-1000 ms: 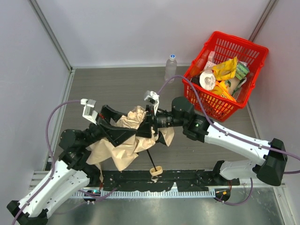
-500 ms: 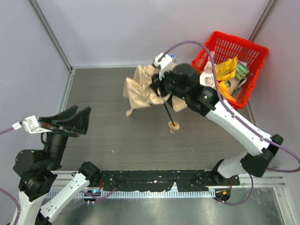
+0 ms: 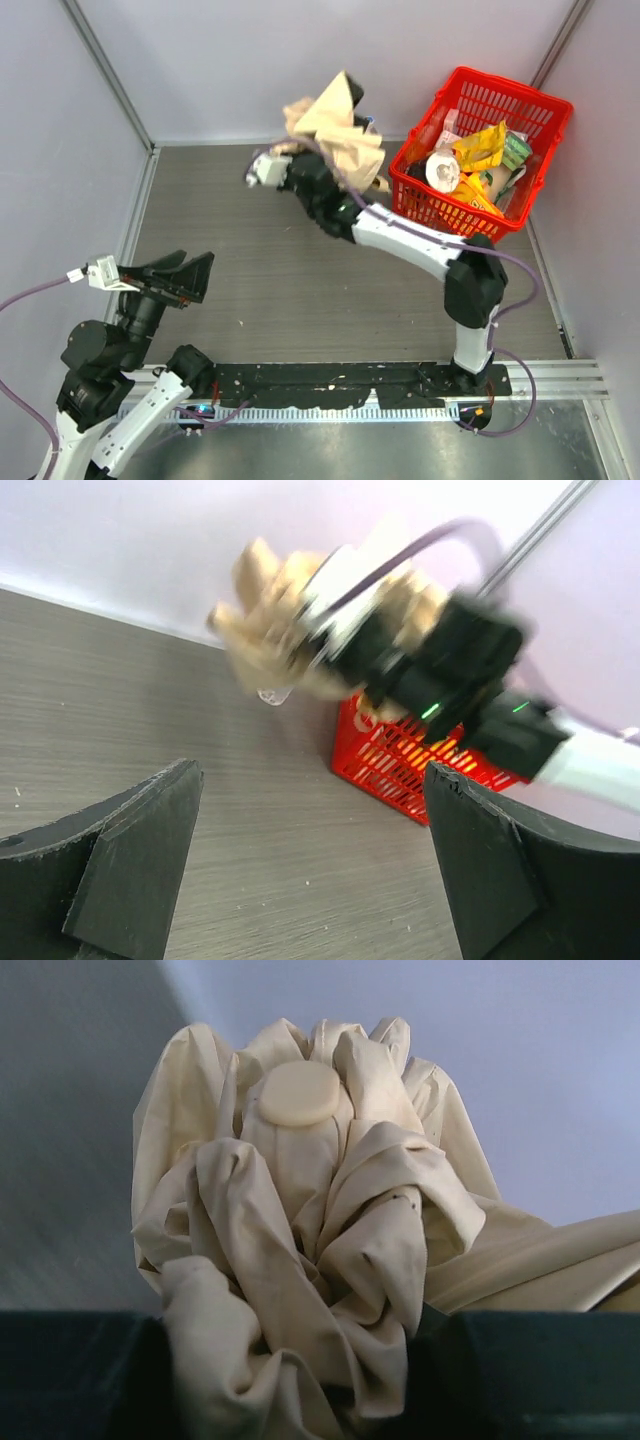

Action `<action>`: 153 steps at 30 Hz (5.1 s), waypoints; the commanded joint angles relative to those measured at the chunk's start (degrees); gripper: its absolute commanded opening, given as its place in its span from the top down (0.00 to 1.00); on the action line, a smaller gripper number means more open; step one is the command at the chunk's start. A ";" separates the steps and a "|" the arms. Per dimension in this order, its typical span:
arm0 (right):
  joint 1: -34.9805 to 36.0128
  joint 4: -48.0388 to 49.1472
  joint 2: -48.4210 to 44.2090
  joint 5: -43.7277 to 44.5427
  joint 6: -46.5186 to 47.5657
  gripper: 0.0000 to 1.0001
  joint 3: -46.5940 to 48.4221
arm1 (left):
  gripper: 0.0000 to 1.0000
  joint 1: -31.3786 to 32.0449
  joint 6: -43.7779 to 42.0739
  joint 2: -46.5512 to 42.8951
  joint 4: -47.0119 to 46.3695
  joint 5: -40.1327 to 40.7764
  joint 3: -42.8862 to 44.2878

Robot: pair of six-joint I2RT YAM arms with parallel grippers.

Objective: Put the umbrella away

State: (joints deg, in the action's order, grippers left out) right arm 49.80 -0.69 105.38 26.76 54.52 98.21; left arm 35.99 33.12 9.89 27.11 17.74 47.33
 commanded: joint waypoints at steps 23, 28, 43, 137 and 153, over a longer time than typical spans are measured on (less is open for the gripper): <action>15.07 -21.46 2.28 -20.67 -28.32 0.99 -38.80 | 0.23 -0.22 26.88 15.14 22.36 11.09 -3.83; 12.26 -25.84 4.12 -33.50 -31.49 0.99 -37.75 | 0.24 -0.13 39.70 23.85 23.25 6.62 -7.42; 1.97 -37.36 12.82 -56.90 -32.20 0.99 -27.03 | 0.15 -0.30 42.56 14.90 -35.58 -6.84 -43.61; -3.57 -20.61 6.44 -64.31 -46.78 0.37 -28.77 | 1.00 5.85 56.79 69.31 -56.31 -3.76 -34.94; -2.26 -25.67 -18.72 -44.18 -56.46 0.19 -27.56 | 1.00 5.94 58.19 63.32 -45.05 -4.29 -34.85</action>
State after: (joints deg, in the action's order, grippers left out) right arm 47.42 -22.17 92.55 -21.85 0.86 66.78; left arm 42.54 93.97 72.49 -28.77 9.78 13.91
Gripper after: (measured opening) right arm 0.809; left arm 0.227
